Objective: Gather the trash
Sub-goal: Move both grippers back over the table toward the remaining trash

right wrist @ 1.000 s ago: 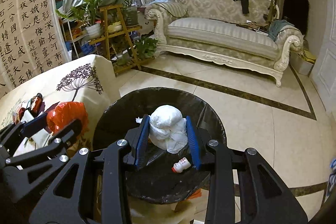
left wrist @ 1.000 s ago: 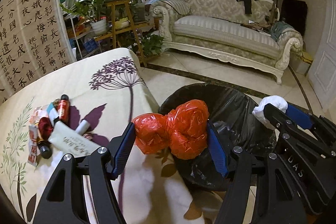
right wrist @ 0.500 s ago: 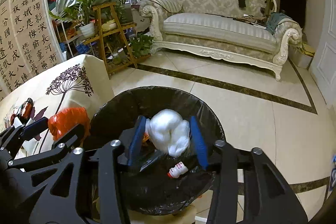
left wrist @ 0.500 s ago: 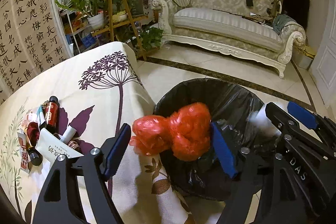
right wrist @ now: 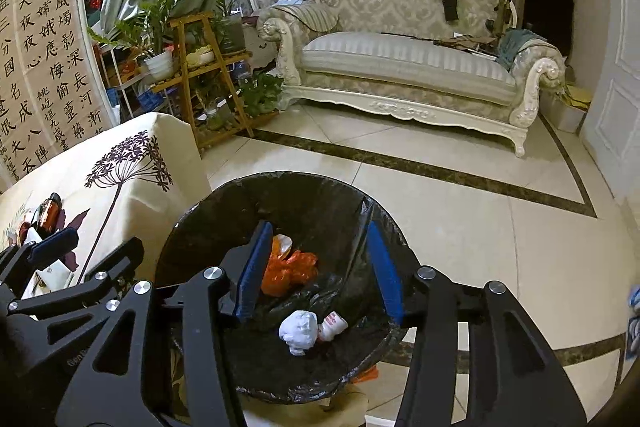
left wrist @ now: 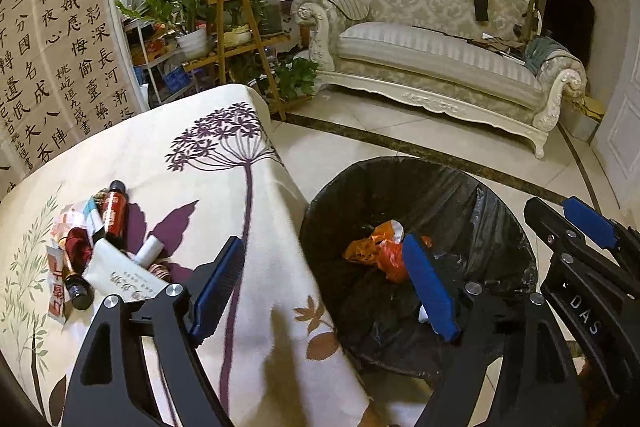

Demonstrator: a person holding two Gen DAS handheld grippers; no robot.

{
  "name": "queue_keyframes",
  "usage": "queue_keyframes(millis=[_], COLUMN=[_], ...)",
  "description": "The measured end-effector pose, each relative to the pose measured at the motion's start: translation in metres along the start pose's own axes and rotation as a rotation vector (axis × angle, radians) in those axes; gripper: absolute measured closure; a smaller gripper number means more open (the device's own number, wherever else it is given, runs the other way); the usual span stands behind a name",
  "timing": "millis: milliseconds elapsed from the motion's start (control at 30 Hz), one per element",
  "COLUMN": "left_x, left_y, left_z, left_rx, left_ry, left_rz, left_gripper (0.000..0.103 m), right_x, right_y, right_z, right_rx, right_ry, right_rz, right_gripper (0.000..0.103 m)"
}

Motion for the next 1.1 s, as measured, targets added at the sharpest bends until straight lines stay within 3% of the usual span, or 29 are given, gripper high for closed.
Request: queue_keyframes(millis=[467,1100], left_x=[0.031,0.068], left_y=[-0.011,-0.062], left_z=[0.055,0.185], left_rx=[0.078,0.269], left_ry=[0.082,0.291], left_rz=[-0.03,-0.001], left_gripper=[0.024,0.024], right_x=[0.02,0.046], right_y=[-0.003,-0.025], right_z=[0.041,0.16], right_rx=[0.053,0.252], right_ry=[0.068,0.272], right_rz=[-0.004,0.019], right_gripper=[0.053,0.053])
Point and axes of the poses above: each gripper's, at about its wrist camera, not at the fingertips, and x roughly against the way its jaws point, z to its left, y to its top, the point moved 2 cm from there along -x, roughly the way its jaws point, and after that the axes turned 2 degrees about z, right-handed, at the moved point
